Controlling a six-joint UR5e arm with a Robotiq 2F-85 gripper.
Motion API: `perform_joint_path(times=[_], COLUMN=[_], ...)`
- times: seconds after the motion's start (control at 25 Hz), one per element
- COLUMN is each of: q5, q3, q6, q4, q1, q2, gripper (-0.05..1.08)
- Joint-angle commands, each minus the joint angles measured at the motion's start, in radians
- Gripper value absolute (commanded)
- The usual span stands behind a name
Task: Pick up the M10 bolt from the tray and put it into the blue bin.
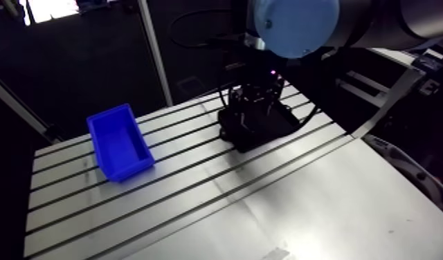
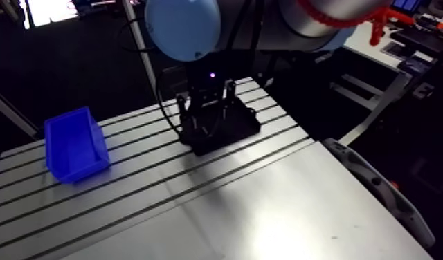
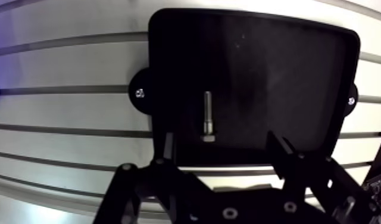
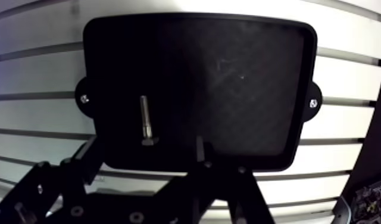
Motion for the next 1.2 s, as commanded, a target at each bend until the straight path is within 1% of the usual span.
perform_joint_path(times=[0.04,0.12,0.16,0.52,0.64,0.84,1.0,1.08,1.2], q5=[0.000,-0.002,-0.002,-0.002,-0.002,-0.002,-0.002,-0.002,-0.003], q3=[0.006,0.007,0.007,0.007,0.007,0.007,0.006,0.006,0.004], q6=[0.000,0.002,0.002,0.014,0.014,0.014,0.013,0.011,0.011], q4=[-0.032,-0.036,-0.036,-0.050,-0.050,-0.050,-0.050,-0.050,-0.050], q1=[0.000,0.000,0.001,0.014,0.017,0.017,0.017,0.017,0.015], q2=[0.019,0.024,0.027,0.050,0.053,0.058,0.059,0.061,0.061], gripper=[0.30,0.31,0.34,0.38,0.41,0.42,0.45,0.49,0.52])
